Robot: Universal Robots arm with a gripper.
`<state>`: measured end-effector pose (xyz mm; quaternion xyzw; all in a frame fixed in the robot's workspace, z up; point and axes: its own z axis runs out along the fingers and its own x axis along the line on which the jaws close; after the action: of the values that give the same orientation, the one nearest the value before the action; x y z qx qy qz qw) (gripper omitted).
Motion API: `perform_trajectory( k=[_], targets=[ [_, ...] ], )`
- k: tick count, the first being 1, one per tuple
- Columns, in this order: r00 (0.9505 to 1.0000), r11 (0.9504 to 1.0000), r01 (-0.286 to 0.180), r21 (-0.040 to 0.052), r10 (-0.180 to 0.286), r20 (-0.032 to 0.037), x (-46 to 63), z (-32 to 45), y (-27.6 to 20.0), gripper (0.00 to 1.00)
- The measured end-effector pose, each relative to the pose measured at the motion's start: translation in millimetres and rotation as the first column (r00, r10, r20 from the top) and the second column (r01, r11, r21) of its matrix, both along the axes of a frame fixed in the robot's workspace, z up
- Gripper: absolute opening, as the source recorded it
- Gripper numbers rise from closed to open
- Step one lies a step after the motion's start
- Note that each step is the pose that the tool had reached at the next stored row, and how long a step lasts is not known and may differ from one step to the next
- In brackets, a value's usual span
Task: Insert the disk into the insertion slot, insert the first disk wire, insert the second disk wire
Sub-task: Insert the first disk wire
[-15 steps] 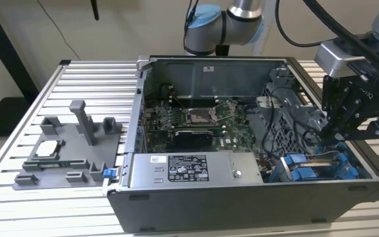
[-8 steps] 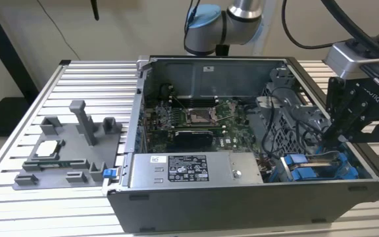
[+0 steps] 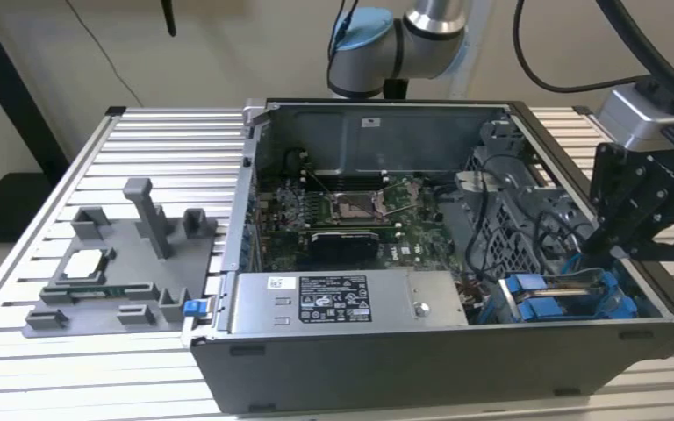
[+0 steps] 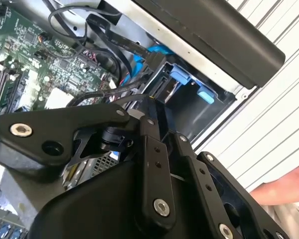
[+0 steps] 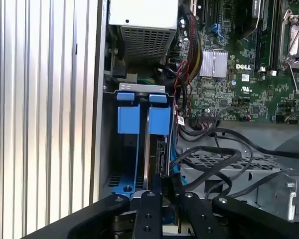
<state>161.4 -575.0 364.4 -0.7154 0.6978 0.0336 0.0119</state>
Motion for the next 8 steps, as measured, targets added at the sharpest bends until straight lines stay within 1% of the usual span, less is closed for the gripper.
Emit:
perform_trajectory(
  k=[2, 8],
  targets=[
    [1.0000, 1.0000, 0.000, 0.0026, 0.000, -0.0004, 0.9, -0.4, -1.0, 0.00],
    [1.0000, 1.0000, 0.000, 0.0026, 0.000, -0.0005, 1.0, -0.4, -1.0, 0.00]
  ],
)
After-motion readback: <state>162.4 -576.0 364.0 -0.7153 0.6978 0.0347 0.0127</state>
